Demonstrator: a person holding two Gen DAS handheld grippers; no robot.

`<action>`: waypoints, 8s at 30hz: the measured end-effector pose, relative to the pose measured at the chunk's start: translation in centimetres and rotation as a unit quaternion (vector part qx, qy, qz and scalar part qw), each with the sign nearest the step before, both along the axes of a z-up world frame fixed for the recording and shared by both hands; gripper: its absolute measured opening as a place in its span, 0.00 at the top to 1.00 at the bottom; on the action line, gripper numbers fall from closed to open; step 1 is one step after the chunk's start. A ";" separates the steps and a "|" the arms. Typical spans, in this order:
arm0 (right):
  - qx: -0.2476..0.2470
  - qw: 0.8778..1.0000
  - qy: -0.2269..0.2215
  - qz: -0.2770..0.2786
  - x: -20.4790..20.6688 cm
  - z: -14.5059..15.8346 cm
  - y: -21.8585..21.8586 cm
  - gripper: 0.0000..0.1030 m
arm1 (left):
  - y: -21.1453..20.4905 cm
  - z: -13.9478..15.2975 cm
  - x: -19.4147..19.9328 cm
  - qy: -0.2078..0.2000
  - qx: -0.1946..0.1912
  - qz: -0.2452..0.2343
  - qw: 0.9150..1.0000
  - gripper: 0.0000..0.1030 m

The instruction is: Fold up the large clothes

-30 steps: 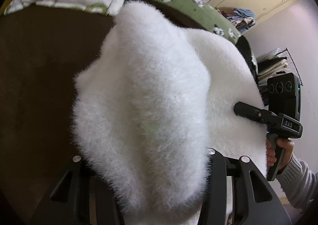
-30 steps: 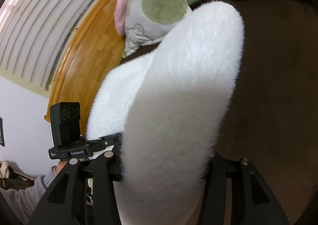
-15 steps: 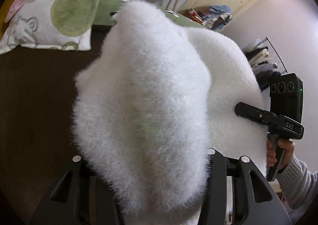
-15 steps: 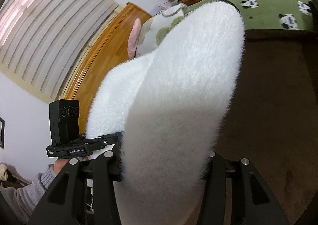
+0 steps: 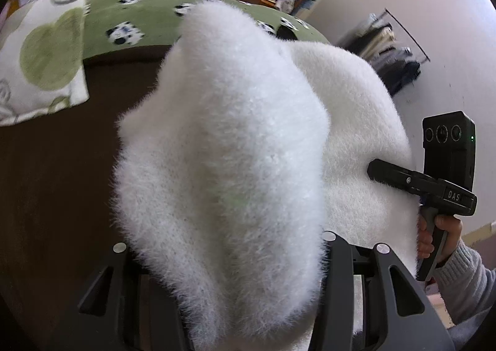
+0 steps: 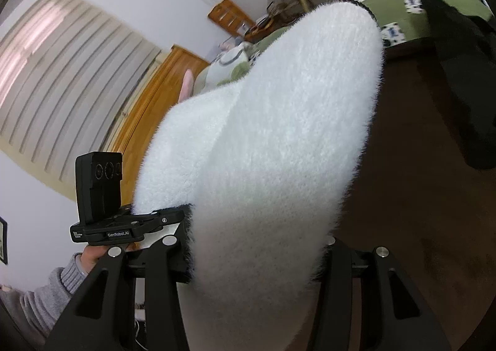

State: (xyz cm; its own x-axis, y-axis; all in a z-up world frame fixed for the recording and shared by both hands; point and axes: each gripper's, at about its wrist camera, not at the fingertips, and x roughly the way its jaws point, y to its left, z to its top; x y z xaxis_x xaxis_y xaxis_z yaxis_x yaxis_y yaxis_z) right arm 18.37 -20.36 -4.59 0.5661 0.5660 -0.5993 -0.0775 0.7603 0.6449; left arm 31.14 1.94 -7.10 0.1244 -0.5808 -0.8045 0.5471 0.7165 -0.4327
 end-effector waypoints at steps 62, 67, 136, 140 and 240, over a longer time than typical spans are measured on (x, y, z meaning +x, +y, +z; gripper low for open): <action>0.031 0.889 0.078 -0.451 -38.2 -17.4 -55.7 0.49 | -68.7 -20.2 -16.8 0.087 0.026 -0.407 0.909 0.38; 0.034 0.887 0.076 -0.454 -38.2 -17.7 -56.1 0.48 | -69.3 -20.4 -17.4 0.091 0.022 -0.403 0.911 0.33; -0.229 0.889 0.116 -0.378 -37.0 -12.5 -46.6 0.13 | -69.6 -16.0 -20.4 0.026 -0.017 -0.452 0.891 0.06; -0.217 0.885 0.121 -0.394 -37.3 -12.6 -46.8 0.09 | -69.2 -15.5 -20.5 0.031 -0.016 -0.425 0.905 0.06; -0.324 0.808 0.106 -0.481 -51.4 4.9 -20.0 0.06 | -40.9 6.3 -35.9 -0.200 0.044 -0.310 0.929 0.06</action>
